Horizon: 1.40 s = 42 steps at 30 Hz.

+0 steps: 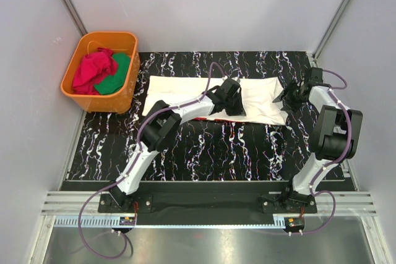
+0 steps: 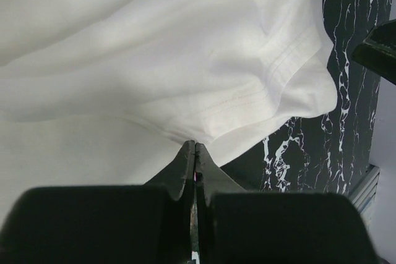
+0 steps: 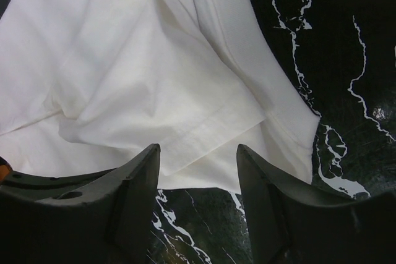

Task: Fold and stack the t-shirts
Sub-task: Fold the tshirt

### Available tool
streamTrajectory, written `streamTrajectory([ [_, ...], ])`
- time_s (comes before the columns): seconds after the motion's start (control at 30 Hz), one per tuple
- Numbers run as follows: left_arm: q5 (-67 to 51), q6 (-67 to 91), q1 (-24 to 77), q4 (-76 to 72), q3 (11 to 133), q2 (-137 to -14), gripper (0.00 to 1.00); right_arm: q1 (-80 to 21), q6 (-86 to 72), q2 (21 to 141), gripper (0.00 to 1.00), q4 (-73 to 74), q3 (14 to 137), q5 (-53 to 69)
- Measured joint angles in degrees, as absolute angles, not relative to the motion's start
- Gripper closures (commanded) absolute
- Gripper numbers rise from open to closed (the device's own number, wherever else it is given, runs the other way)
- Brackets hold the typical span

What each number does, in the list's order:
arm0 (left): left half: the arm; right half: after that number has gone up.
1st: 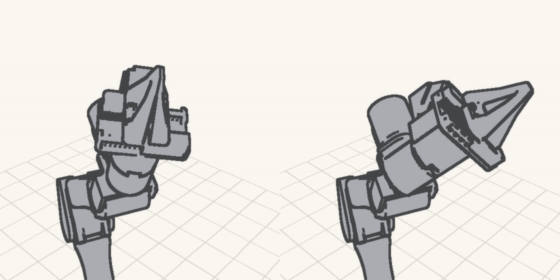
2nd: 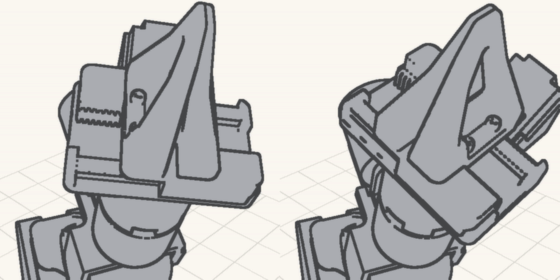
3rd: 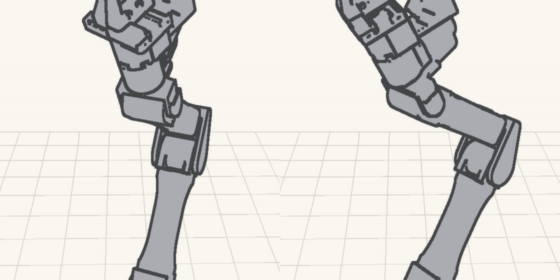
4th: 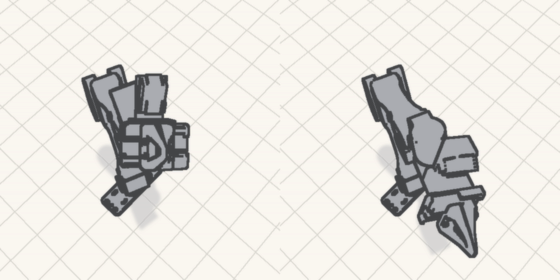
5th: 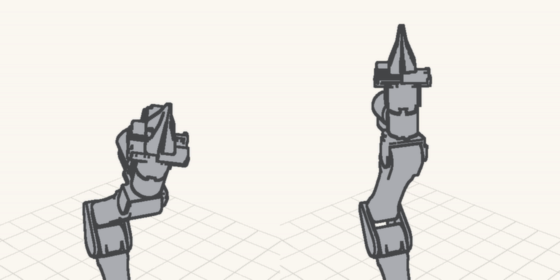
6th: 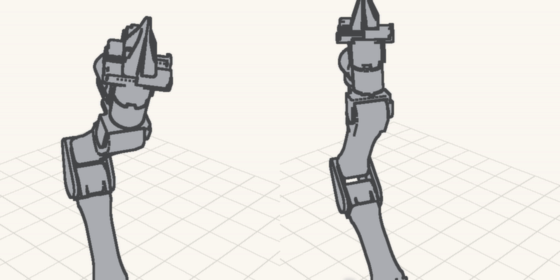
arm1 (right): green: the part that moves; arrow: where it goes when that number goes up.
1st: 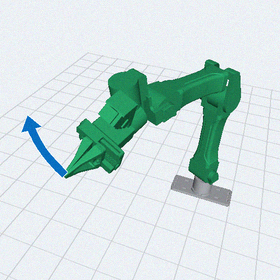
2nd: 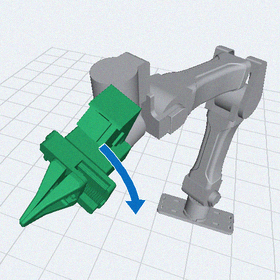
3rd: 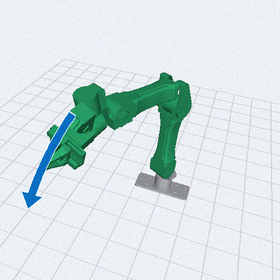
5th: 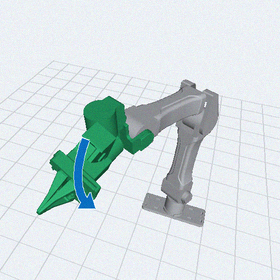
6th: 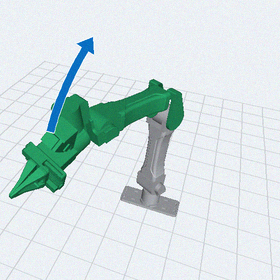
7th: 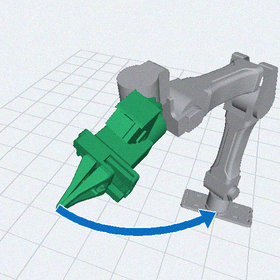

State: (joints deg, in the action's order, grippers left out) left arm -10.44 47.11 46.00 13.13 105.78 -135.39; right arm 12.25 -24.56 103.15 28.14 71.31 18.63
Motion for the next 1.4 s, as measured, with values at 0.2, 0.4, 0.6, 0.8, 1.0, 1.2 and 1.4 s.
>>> streamTrajectory([
  [0.2, -10.72, 48.45, 45.78, 13.87, 105.41, -135.06, 0.55, 12.49, -24.93, 103.15, 0.41, 28.4, 70.15, 18.48],
  [0.4, -10.87, 50.65, 45.74, 13.69, 104.64, -135.06, 0.55, 12.49, -24.93, 103.15, 0.41, 28.42, 70.15, 18.48],
  [0.6, -10.98, 52.01, 45.74, 13.37, 104.64, -135.06, 0.54, 12.49, -24.88, 103.15, 0.42, 28.4, 70.15, 18.48],
  [0.8, -12.29, 54.41, 45.74, 12.1, 104.68, -135.11, 0.63, 12.49, -24.91, 103.15, 0.41, 28.38, 70.15, 18.5],
  [1.0, -13.52, 55.83, 45.74, 11.55, 106.39, -136.68, 0.63, 12.49, -24.91, 103.15, 0.42, 28.36, 70.15, 18.5],
  [1.2, -13.32, 57.21, 45.93, 12.38, 107.22, -137.75, 0.51, 12.49, -24.91, 103.15, 0.42, 28.36, 70.15, 18.48],
  [1.4, -11.18, 57.52, 46.44, 13.28, 107.46, -137.75, 0.56, 12.49, -24.93, 103.15, 0.42, 28.32, 70.13, 18.52],
])
